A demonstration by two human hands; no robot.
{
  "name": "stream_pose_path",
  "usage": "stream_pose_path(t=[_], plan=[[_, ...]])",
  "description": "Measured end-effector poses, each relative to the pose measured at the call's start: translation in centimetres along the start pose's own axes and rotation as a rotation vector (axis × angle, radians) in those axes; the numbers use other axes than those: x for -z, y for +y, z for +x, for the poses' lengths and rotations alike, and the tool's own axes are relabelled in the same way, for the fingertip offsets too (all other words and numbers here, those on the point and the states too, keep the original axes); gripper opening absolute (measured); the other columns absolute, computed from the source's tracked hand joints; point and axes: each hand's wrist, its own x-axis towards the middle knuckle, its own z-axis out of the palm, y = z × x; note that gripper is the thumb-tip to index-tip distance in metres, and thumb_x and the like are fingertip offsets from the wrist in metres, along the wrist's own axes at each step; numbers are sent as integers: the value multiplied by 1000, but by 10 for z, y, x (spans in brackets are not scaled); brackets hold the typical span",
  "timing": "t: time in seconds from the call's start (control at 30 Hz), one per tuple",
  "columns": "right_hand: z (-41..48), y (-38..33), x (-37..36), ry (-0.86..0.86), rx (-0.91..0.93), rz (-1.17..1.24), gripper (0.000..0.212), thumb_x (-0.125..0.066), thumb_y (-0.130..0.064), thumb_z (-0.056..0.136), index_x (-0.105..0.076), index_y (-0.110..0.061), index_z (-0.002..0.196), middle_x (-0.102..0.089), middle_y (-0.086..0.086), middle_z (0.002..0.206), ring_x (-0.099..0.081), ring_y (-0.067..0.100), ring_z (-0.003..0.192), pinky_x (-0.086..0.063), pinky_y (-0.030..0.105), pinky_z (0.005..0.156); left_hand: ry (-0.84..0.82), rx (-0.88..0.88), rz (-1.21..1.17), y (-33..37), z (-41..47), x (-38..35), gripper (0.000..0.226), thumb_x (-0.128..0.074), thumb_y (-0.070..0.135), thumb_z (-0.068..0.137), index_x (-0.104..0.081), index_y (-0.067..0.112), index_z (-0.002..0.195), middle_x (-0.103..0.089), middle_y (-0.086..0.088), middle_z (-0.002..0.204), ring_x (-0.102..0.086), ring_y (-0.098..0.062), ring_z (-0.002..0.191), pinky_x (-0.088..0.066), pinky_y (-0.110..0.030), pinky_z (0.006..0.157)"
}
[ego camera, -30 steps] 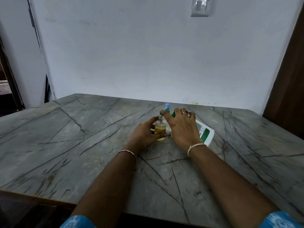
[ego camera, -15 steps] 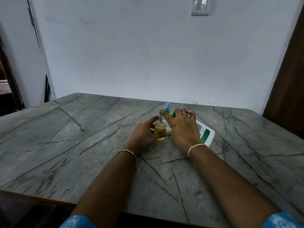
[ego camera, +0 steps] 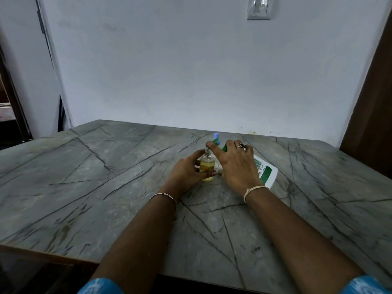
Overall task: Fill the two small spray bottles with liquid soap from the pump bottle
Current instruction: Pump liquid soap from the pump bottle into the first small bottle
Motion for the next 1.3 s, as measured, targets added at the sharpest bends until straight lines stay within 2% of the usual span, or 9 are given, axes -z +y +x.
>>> stream_pose_path(t=[0.27, 0.5, 0.7, 0.87, 1.03, 1.17, 1.3], plan=[[3, -2, 0, 18, -7, -18, 73, -68, -24, 81, -24, -33, 140, -51, 12, 120, -47, 32, 114, -36, 47, 95, -3, 1, 20, -3, 2, -1, 77, -76, 41, 76, -38, 29, 142, -66, -4, 122, -67, -16, 100, -49, -25, 88], [-1, 0, -1, 20, 7, -13, 78, -69, -21, 80, -17, -36, 137, -53, 13, 117, -50, 33, 111, -38, 49, 93, 0, 7, 34, -3, 3, -1, 79, -75, 43, 76, -37, 29, 143, -65, -4, 122, -66, -16, 100, -50, -29, 90], [4, -1, -1, 15, -6, -13, 75, -72, -23, 77, -28, -33, 138, -53, 12, 118, -49, 33, 113, -37, 49, 94, -10, 15, 18, -2, 3, -1, 78, -76, 41, 76, -37, 29, 143, -64, -4, 124, -65, -17, 102, -51, -32, 92], [1, -1, 0, 9, -6, 14, 72, -65, -20, 83, -25, -34, 141, -51, 12, 122, -46, 33, 116, -35, 48, 96, -9, 20, 7, -3, 3, -2, 78, -76, 42, 76, -37, 30, 143, -65, -4, 122, -65, -16, 101, -51, -29, 90], [0, 0, 1, -14, 5, 11, 77, -65, -22, 84, -18, -37, 143, -50, 12, 122, -47, 33, 116, -36, 49, 96, -5, 16, 3, -3, 2, -1, 76, -75, 41, 77, -38, 29, 143, -64, -4, 123, -65, -17, 102, -49, -26, 87], [1, 0, 3, 2, 9, 3, 77, -68, -20, 80, -23, -35, 141, -52, 12, 119, -48, 32, 113, -37, 48, 93, -1, 9, 26, -2, 2, -1, 77, -75, 42, 77, -37, 29, 143, -64, -3, 123, -65, -16, 102, -46, -22, 84], [4, 0, 5, -1, 11, -11, 76, -69, -22, 79, -24, -33, 139, -51, 11, 121, -46, 32, 116, -36, 47, 95, -3, 11, 10, -3, 3, -2, 77, -76, 42, 76, -38, 30, 142, -66, -4, 121, -66, -15, 99, -50, -27, 87]])
